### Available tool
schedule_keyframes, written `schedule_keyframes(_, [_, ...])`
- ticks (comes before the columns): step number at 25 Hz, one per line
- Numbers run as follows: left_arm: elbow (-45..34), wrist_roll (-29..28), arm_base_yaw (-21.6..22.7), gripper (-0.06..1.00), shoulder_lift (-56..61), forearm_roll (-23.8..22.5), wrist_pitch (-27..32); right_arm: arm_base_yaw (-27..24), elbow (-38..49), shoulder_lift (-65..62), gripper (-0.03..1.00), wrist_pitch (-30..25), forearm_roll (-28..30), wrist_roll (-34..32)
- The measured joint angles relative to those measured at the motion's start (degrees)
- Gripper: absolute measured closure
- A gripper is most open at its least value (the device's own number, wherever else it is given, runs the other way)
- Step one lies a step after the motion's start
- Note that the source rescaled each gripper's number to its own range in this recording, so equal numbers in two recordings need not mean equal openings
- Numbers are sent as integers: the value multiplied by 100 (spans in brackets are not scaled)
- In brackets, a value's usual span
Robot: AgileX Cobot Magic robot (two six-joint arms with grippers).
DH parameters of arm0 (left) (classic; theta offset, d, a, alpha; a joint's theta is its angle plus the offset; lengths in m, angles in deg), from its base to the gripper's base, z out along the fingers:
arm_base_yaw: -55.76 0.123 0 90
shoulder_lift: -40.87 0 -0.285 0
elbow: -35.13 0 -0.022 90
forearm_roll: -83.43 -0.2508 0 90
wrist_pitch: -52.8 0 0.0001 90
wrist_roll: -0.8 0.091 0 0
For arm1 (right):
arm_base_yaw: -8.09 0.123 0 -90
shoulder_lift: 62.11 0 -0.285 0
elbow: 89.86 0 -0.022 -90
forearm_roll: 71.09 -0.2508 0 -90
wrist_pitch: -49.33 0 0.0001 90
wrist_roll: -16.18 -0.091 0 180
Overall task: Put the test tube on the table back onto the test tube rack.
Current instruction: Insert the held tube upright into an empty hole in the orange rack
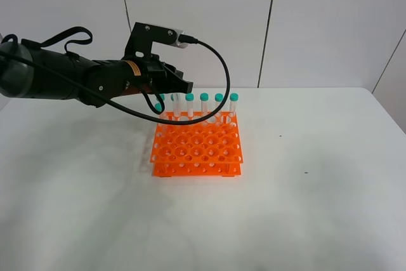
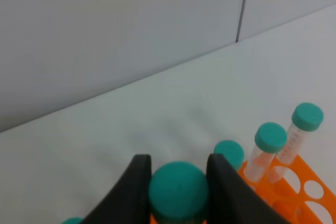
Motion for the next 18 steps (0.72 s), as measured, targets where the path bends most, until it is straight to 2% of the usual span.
schedule_keyframes(10, [-255,-9,0,93,-209,1,-541,0,0,0,1,5,-13,0])
schedule_keyframes(18, [-399,-3,92,93,-221,1,-650,0,0,0,1,5,-13,0])
